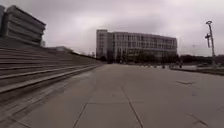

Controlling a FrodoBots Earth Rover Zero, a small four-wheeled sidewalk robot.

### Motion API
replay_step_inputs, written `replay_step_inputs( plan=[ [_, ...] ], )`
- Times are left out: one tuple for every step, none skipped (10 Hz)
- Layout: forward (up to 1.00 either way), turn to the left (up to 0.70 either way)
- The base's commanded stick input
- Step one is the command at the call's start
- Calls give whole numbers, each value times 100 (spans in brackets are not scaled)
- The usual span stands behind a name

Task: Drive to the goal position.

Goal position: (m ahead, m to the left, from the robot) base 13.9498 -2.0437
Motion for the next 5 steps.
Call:
replay_step_inputs(
  plan=[
    [70,0],
    [70,0],
    [70,0],
    [70,0],
    [70,0]
  ],
)
